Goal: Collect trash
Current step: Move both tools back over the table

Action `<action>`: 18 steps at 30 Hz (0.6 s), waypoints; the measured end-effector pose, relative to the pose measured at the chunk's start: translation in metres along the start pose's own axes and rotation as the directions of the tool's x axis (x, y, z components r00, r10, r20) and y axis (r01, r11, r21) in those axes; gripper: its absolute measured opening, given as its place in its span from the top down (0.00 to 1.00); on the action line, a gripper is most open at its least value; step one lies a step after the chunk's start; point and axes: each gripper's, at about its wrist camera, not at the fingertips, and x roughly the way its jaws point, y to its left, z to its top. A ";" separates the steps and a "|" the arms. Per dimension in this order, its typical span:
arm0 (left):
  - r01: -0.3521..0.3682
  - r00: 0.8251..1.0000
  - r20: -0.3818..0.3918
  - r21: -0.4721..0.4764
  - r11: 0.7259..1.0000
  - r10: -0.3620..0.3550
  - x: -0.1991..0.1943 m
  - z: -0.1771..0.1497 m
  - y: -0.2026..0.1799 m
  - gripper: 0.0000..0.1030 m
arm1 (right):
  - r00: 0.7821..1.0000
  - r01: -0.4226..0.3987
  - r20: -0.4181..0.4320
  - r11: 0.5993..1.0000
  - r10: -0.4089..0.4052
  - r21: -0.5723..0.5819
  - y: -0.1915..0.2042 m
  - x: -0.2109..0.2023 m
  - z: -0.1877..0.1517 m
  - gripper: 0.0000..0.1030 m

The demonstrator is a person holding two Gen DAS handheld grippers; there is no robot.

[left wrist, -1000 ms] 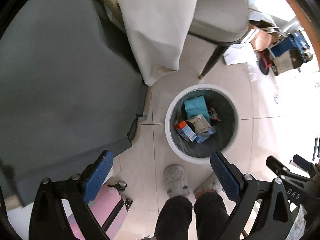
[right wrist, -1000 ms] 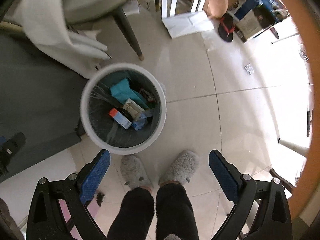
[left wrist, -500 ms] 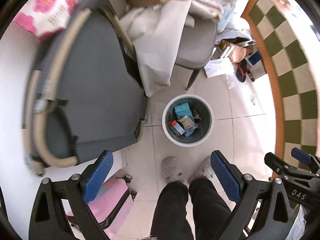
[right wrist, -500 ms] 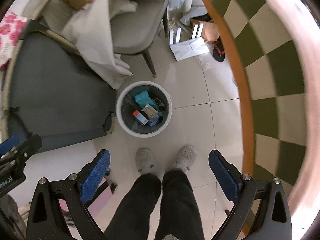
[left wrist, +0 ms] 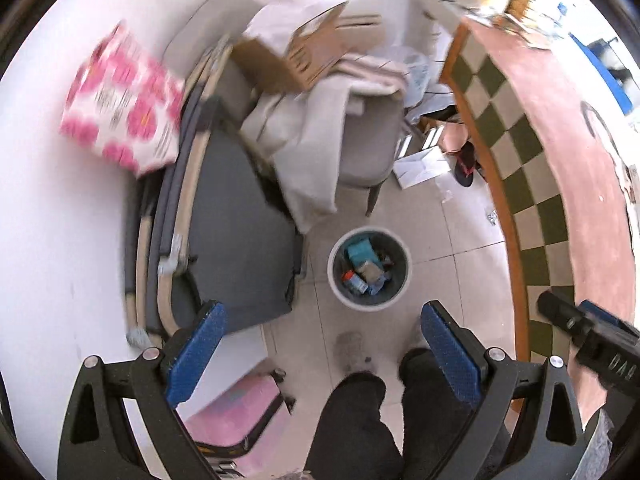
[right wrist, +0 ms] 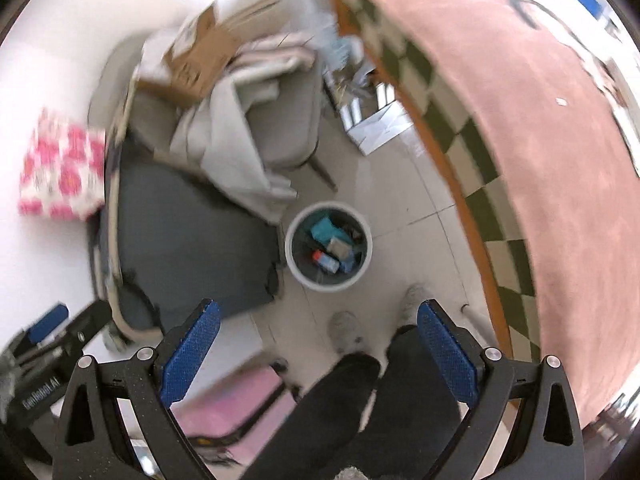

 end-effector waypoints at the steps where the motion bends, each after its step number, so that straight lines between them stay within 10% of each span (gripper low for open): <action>1: 0.003 1.000 0.005 0.023 1.000 -0.003 -0.004 0.008 -0.012 0.03 | 1.000 0.000 0.018 0.999 0.000 0.034 -0.014 -0.008 0.008 0.03; 11: 0.070 0.992 0.084 0.297 0.952 -0.099 -0.040 0.099 -0.239 0.03 | 0.979 0.062 0.143 0.889 -0.142 0.454 -0.254 -0.090 0.073 0.03; 18: 0.123 0.980 0.071 0.517 0.847 -0.186 -0.047 0.140 -0.452 0.03 | 0.964 0.004 0.152 0.580 -0.220 0.815 -0.503 -0.139 0.071 0.03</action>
